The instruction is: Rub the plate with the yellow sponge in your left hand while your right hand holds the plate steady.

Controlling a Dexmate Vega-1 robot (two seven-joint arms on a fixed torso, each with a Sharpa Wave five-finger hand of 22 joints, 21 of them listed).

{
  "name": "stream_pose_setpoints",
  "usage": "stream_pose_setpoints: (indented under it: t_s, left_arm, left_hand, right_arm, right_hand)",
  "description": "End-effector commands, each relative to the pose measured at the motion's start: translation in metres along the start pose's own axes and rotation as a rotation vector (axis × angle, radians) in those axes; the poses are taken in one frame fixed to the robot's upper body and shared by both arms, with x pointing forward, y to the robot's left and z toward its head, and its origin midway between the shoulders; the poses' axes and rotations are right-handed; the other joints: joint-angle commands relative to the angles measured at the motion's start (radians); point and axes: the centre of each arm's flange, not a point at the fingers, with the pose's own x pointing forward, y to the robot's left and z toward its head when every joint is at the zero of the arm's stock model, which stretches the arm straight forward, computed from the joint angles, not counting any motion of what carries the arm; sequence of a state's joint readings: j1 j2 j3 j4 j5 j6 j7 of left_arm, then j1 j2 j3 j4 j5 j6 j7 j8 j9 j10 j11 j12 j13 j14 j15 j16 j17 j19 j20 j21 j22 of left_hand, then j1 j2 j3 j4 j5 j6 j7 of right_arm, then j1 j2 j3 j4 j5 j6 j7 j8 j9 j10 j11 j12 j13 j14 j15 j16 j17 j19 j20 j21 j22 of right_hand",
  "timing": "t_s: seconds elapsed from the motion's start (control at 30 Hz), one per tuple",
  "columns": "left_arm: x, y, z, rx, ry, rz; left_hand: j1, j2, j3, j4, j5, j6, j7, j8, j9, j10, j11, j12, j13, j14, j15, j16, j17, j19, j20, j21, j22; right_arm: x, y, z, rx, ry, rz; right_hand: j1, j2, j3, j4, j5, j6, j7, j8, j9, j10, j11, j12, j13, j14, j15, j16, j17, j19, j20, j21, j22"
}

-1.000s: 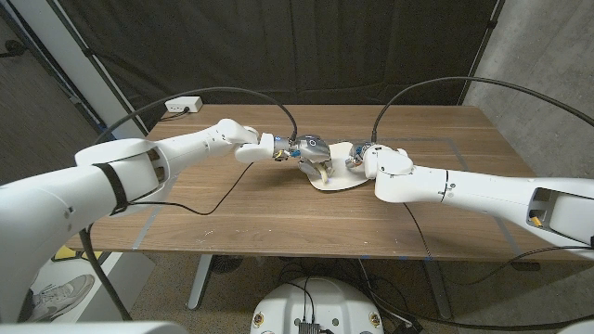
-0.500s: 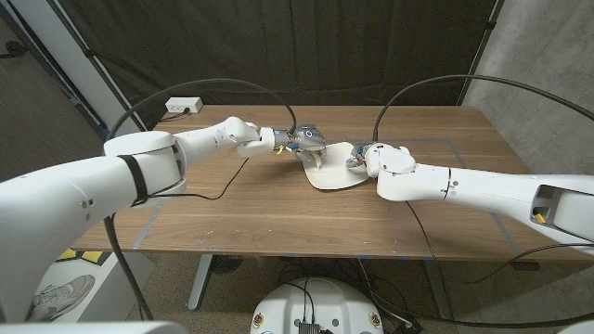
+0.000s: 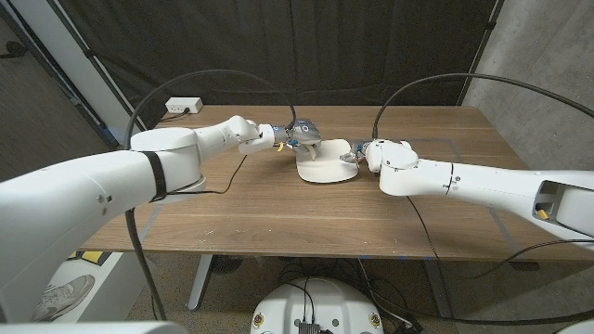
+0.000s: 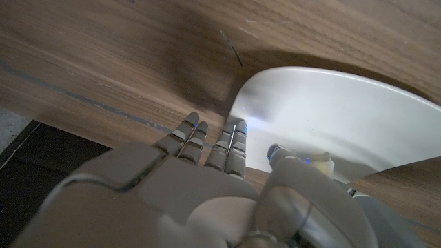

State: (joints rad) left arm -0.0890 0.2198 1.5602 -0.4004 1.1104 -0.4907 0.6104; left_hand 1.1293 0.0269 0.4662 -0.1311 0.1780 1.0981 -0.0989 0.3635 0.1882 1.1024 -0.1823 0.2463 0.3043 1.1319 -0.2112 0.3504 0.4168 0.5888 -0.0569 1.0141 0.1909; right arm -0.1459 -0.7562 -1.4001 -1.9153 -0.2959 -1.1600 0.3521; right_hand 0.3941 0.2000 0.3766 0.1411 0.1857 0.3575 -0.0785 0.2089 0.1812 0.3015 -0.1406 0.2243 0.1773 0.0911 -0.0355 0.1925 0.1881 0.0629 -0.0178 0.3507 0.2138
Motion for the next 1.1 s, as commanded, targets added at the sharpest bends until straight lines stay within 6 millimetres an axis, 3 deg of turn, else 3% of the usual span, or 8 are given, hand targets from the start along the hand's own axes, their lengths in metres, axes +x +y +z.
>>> stream_pose_setpoints:
  t_s: [0.03,0.13,0.23,0.37,0.53,0.83,1.1]
  left_arm:
    - [0.000,0.009,0.025,-0.065,-0.124,0.073]
    - [-0.002,0.012,0.030,-0.080,-0.150,0.092]
    - [-0.004,0.014,0.032,-0.102,-0.161,0.102]
    - [-0.005,0.017,0.036,-0.120,-0.181,0.111]
    - [-0.008,0.019,0.045,-0.146,-0.213,0.116]
    - [-0.014,0.028,0.060,-0.212,-0.285,0.132]
    - [-0.017,0.037,0.061,-0.214,-0.290,0.162]
  left_hand:
    - [0.007,0.002,-0.001,0.001,0.004,0.016,-0.011,-0.001,0.005,0.003,-0.011,-0.003,0.005,-0.001,-0.026,-0.005,0.001,-0.005,-0.117,0.005,-0.001]
    - [0.007,0.002,-0.001,0.002,0.004,0.018,-0.010,-0.002,0.005,0.003,-0.010,-0.004,0.006,0.000,-0.026,-0.006,0.001,-0.006,-0.117,0.006,-0.001]
    - [0.007,0.003,-0.001,0.002,0.004,0.019,-0.011,-0.002,0.005,0.003,-0.011,-0.004,0.006,0.001,-0.026,-0.006,0.002,-0.006,-0.117,0.006,-0.001]
    - [0.008,0.002,-0.002,0.002,0.004,0.019,-0.010,-0.003,0.005,0.003,-0.011,-0.006,0.006,0.001,-0.026,-0.007,0.002,-0.007,-0.117,0.007,-0.001]
    - [0.008,0.003,-0.002,0.003,0.004,0.019,-0.009,-0.004,0.005,0.005,-0.011,-0.006,0.007,0.001,-0.026,-0.009,0.003,-0.007,-0.117,0.009,-0.001]
    - [0.008,0.003,-0.002,0.003,0.004,0.021,-0.008,-0.005,0.005,0.006,-0.011,-0.007,0.007,0.002,-0.026,-0.010,0.004,-0.008,-0.116,0.011,-0.002]
    - [0.009,0.004,-0.003,0.003,0.004,0.025,-0.004,-0.006,0.005,0.009,-0.011,-0.008,0.008,0.007,-0.026,-0.011,0.006,-0.008,-0.115,0.014,-0.002]
  right_arm:
    - [0.003,0.003,0.006,-0.054,0.058,0.033]
    - [0.004,0.003,0.007,-0.060,0.067,0.041]
    - [0.004,0.001,0.008,-0.056,0.057,0.065]
    - [0.006,0.000,0.010,-0.072,0.073,0.081]
    - [0.006,0.000,0.008,-0.078,0.090,0.091]
    - [0.006,0.000,0.005,-0.074,0.097,0.095]
    - [0.007,-0.001,0.005,-0.071,0.093,0.093]
  right_hand:
    - [0.080,-0.005,0.064,-0.066,0.007,-0.010,-0.006,-0.013,0.002,-0.012,-0.009,-0.014,0.002,-0.006,-0.032,-0.007,-0.012,-0.004,0.003,-0.003,-0.003]
    - [0.126,-0.003,0.096,-0.105,0.006,-0.020,-0.014,-0.017,0.002,-0.022,-0.018,-0.021,0.002,-0.010,-0.035,-0.010,-0.014,-0.012,0.004,-0.006,-0.004]
    - [0.139,0.004,0.108,-0.110,0.005,-0.034,-0.023,-0.022,0.002,-0.029,-0.027,-0.024,0.002,-0.023,-0.036,-0.012,-0.011,-0.022,0.001,-0.009,-0.004]
    - [0.100,0.006,0.103,-0.057,-0.004,-0.037,-0.027,-0.022,0.004,-0.036,-0.030,-0.025,0.003,-0.037,-0.037,-0.003,0.004,-0.046,0.000,-0.015,0.000]
    - [0.079,0.007,0.103,-0.028,-0.007,-0.050,-0.026,-0.026,0.005,-0.053,-0.029,-0.030,0.003,-0.056,-0.031,-0.003,0.010,-0.070,0.003,-0.021,0.002]
    - [0.074,0.006,0.104,-0.020,-0.007,-0.054,-0.024,-0.026,0.005,-0.055,-0.027,-0.030,0.003,-0.058,-0.030,-0.002,0.011,-0.072,0.004,-0.021,0.003]
    - [0.071,0.005,0.105,-0.016,-0.008,-0.057,-0.022,-0.026,0.005,-0.057,-0.029,-0.030,0.003,-0.060,-0.031,-0.001,0.011,-0.073,0.003,-0.021,0.003]
